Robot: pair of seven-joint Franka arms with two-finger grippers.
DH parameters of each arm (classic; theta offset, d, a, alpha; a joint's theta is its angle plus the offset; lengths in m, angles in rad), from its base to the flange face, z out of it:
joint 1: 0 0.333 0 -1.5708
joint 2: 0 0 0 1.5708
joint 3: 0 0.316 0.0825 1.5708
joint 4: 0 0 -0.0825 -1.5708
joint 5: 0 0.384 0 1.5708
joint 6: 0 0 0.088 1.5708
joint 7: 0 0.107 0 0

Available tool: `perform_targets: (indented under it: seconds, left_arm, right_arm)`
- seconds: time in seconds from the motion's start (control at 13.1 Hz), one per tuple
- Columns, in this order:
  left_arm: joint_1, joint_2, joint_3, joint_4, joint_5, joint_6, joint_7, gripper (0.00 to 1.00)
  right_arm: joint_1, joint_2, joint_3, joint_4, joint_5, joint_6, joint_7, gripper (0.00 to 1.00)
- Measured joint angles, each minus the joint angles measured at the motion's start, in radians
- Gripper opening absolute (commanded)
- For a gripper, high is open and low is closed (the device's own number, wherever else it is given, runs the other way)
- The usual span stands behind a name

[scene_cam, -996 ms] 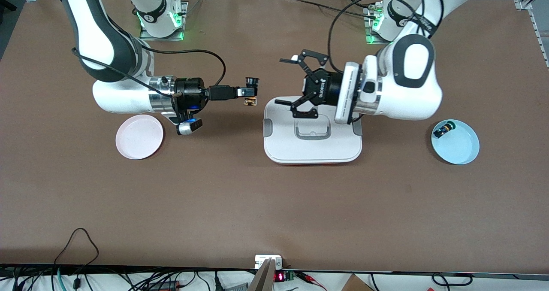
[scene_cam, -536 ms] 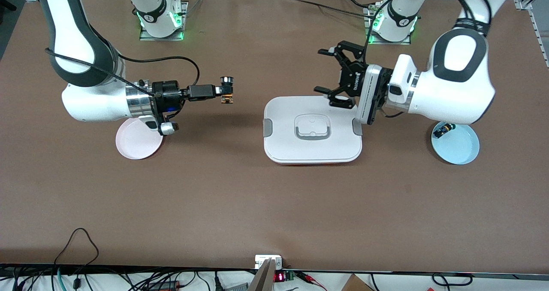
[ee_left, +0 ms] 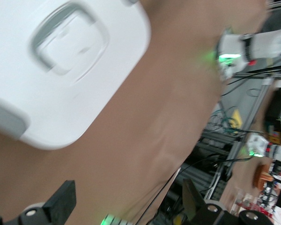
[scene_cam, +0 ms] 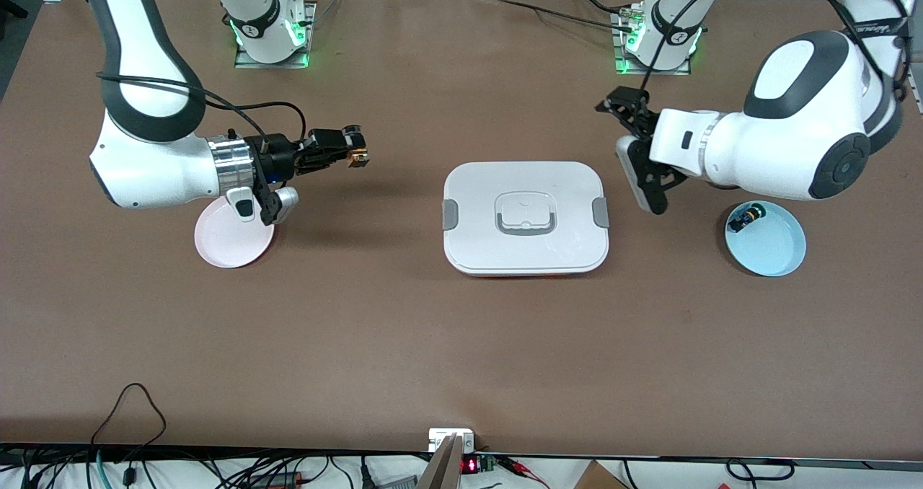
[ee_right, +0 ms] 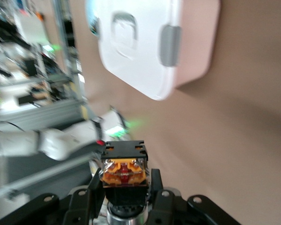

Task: Transfer orange switch to right arm and place
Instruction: 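Move the switch over the white plate while the left arm withdraws, then lower the switch onto the white plate and open the right gripper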

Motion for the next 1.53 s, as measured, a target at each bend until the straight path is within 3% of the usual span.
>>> perform_targets:
  seconds: [0.23,0.38,0.61,0.77,1.0,1.3,1.53]
  left_arm:
    - [0.043,-0.001,0.004,0.072,0.227,-0.046,-0.18,1.0]
    - [0.058,-0.001,0.005,0.1,0.342,-0.049,-0.249,1.0]
    - [0.067,-0.021,0.042,0.168,0.376,-0.048,-0.305,1.0]
    - [0.023,-0.083,0.13,0.156,0.374,0.024,-0.31,1.0]
    - [-0.189,-0.217,0.399,0.008,0.341,0.253,-0.314,1.0]
    - [-0.299,-0.393,0.531,-0.246,0.338,0.422,-0.328,1.0]
    - [-0.352,-0.473,0.607,-0.315,0.338,0.392,-0.328,1.0]
  right_arm:
    - [-0.015,-0.001,0.0,0.005,-0.184,0.0,-0.138,0.2]
    - [-0.019,-0.002,-0.001,0.033,-0.363,0.002,-0.24,0.2]
    - [-0.02,-0.005,-0.001,0.072,-0.607,0.029,-0.388,0.2]
    - [-0.021,-0.004,-0.001,0.069,-0.734,0.089,-0.49,0.2]
    - [-0.044,-0.001,-0.001,0.034,-0.858,0.197,-0.635,0.2]
    - [-0.093,0.007,-0.002,-0.091,-0.96,0.405,-0.812,0.2]
    - [-0.13,0.027,-0.002,-0.17,-0.985,0.536,-0.91,0.2]
